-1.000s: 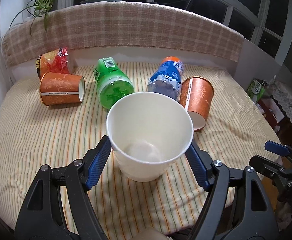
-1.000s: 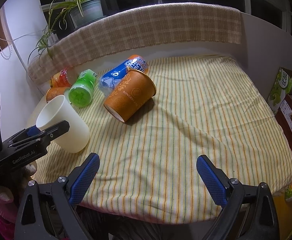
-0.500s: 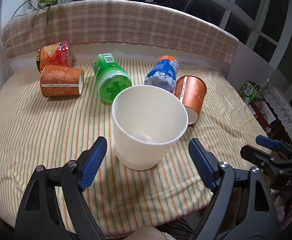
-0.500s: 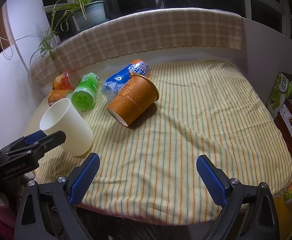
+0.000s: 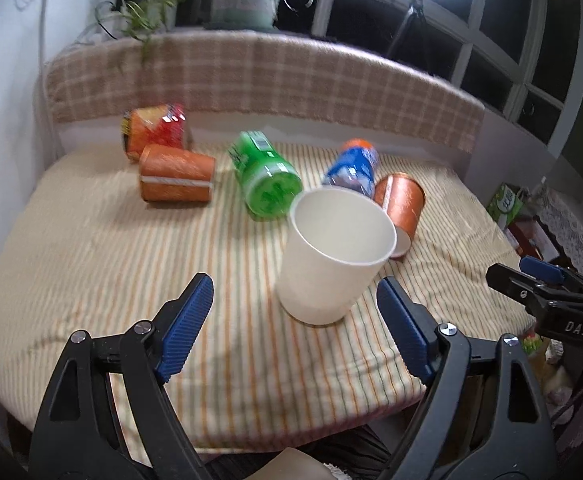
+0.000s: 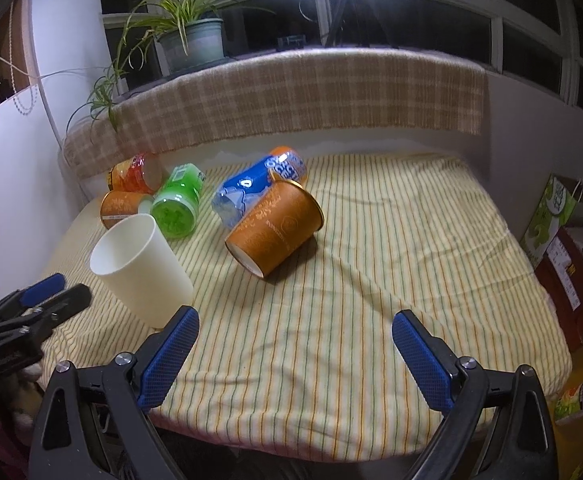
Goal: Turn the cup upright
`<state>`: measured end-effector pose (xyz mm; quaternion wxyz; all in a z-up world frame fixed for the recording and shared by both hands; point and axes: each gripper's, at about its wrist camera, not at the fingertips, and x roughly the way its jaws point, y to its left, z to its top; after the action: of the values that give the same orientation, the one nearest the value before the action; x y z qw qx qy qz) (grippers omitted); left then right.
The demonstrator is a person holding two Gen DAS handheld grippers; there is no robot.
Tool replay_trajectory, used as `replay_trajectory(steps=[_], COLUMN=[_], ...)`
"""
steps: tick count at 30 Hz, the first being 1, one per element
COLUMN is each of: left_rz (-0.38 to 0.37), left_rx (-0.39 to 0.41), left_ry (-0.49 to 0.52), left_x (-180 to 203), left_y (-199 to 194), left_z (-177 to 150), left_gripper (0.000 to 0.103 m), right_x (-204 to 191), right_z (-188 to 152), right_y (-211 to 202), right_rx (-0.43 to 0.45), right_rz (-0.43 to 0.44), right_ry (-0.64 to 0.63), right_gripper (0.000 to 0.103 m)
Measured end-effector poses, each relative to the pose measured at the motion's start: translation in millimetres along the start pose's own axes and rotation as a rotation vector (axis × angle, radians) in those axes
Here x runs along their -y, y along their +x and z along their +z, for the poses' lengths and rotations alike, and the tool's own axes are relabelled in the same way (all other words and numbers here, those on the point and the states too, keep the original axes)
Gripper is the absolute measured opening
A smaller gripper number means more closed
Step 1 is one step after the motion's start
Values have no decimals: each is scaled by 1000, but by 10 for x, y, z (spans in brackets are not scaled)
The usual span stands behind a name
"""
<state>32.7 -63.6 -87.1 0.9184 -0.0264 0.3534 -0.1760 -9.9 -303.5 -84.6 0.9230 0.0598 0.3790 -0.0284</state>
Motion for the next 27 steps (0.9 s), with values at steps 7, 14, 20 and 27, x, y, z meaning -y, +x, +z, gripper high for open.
replay_trajectory(steps=[7, 14, 20, 27], left_rz=[48, 109, 152, 191], left_rx=[102, 187, 234, 242], left_ry=[-8, -13, -7, 10], left_x=[-90, -173, -198, -157], left_y=[-314, -554, -664, -688], left_z=[53, 51, 56, 48], left_gripper=[86, 96, 102, 102], right_x=[-150, -345, -442, -425], right_z=[66, 122, 131, 145], right_y=[-140, -287, -340, -348], right_rx=[80, 175, 221, 250], right_rz=[-41, -82, -98, -116], right_ry=[-39, -89, -92, -72], right_gripper=[101, 103, 103, 103])
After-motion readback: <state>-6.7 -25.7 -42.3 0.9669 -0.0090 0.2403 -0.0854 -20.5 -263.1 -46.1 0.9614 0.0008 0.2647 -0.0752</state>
